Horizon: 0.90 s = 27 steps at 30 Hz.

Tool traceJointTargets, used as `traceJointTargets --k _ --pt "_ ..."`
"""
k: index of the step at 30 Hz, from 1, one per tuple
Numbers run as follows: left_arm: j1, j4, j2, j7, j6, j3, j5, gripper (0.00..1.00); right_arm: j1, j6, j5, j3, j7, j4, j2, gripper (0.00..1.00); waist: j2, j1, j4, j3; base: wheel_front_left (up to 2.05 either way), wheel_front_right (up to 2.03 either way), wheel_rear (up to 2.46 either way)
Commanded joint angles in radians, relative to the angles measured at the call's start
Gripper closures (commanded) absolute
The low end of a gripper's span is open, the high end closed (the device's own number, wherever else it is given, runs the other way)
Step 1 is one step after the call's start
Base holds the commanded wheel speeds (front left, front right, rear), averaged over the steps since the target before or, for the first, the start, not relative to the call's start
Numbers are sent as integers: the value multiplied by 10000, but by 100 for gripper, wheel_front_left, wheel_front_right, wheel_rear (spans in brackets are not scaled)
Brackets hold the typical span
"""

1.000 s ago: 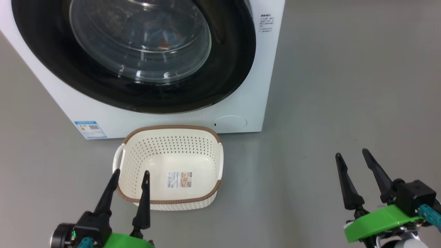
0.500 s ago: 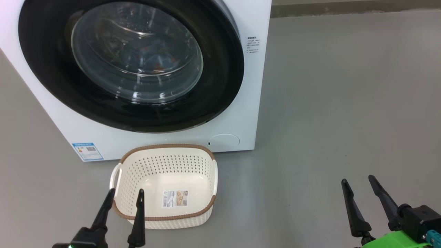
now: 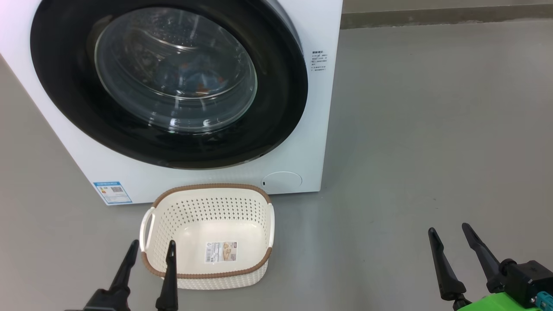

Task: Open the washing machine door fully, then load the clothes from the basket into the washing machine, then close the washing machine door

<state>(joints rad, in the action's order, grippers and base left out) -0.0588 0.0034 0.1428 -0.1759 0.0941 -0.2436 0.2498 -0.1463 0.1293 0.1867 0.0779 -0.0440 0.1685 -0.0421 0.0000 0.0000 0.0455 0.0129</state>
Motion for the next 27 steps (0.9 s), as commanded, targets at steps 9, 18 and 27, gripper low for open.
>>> traceJointTargets --k 9,18,27 --pt "209 -370 167 -2 214 375 103 0 147 14 127 -266 32 264 -82 0 0 0 -33 6 0 0 0" --pt "173 -360 157 -18 329 314 110 0 147 14 138 -317 34 240 -82 0 0 0 2 8 0 0 0" --pt "-76 240 -46 2 270 -91 24 100 -9 0 114 -58 42 -395 27 100 0 0 11 4 0 0 0"
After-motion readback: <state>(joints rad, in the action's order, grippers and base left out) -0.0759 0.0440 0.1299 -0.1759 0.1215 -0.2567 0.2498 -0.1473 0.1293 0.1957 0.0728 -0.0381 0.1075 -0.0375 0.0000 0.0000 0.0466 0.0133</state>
